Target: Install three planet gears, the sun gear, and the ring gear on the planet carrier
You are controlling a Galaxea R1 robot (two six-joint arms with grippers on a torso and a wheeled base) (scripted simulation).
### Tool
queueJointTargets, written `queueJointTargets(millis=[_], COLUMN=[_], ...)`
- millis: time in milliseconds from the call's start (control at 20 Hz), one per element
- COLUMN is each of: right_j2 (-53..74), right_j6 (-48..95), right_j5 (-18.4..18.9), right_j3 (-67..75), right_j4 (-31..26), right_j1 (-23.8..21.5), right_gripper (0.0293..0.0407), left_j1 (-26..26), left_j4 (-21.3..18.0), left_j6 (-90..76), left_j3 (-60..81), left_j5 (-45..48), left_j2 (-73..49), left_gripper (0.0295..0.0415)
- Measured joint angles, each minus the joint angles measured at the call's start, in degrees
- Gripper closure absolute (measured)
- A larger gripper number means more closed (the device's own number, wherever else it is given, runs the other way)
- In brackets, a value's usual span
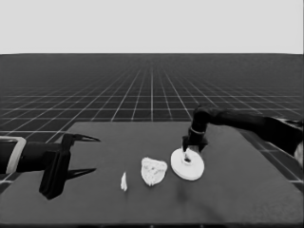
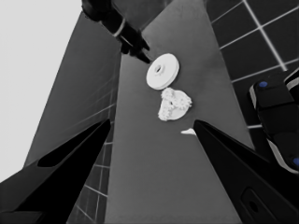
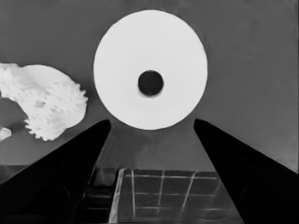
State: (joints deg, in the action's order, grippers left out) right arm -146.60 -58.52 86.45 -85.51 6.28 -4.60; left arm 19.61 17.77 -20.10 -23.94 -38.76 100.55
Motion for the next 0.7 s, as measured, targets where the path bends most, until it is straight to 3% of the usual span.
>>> queueJointTargets(millis=[200,300,400,700], right_j2=[-2.5,-4.0,-5.0,-5.5], right_j6=[0.6,2.1,3.1,3.6], right_j5=[0.2,-3.8,-5.4,-6.3], right_j3=[-5.4,-9.2,-11.5,-12.9], right_j4=[-0.6,5.2,7.0,7.8], right_j1=[0.1,7.2,9.8,10.8], right_gripper=[0.0315,0.0315,0.0315,0.0315], left_j1=[0.0,0.0,0.0,0.0], left_j4=[0.0,0.0,0.0,0.0], left_j6=[0.0,0.0,0.0,0.0], left_j3=[0.0,0.0,0.0,0.0], left_j5=[0.0,0.0,0.0,0.0], left_j2=[0.0,0.0,0.0,0.0], left_gripper=[0.0326,0.0326,0.0326,0.0326])
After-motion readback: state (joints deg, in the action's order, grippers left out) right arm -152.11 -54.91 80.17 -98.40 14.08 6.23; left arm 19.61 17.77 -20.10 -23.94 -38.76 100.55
